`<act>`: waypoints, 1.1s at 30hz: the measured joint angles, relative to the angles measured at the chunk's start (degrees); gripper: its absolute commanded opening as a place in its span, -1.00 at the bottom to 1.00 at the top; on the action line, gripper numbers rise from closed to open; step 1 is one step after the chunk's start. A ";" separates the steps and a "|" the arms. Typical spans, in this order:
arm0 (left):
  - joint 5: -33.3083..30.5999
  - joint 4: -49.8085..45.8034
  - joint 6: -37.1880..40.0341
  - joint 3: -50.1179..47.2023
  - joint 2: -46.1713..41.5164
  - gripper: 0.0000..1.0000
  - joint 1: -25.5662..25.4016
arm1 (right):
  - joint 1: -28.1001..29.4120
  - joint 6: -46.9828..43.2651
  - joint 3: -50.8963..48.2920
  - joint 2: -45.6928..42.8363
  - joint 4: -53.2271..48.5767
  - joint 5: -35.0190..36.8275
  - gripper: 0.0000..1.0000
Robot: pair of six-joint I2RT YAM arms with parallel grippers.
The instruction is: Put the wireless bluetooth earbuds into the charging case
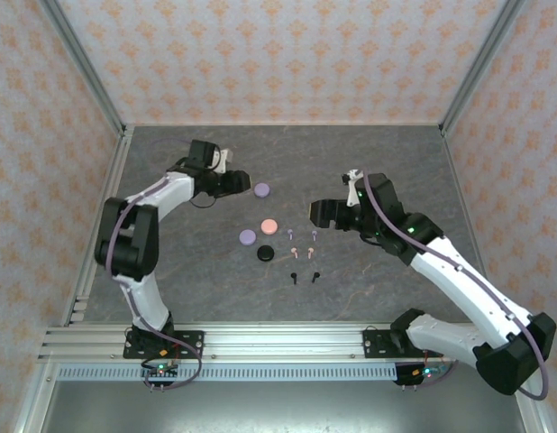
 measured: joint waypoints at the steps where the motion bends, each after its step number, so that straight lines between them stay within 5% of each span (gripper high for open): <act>1: -0.39 0.81 -0.13 -1.51 -2.95 0.25 0.17 | 0.17 0.00 0.11 1.09 0.07 -0.02 0.76; 16: -16.15 4.07 -4.11 -21.33 -39.76 0.70 2.71 | 13.79 -2.97 17.77 32.72 -1.77 2.38 0.58; 33: -33.86 -8.87 -3.15 -23.85 -61.59 0.87 3.43 | 19.96 -12.07 45.53 63.23 -11.52 5.57 0.49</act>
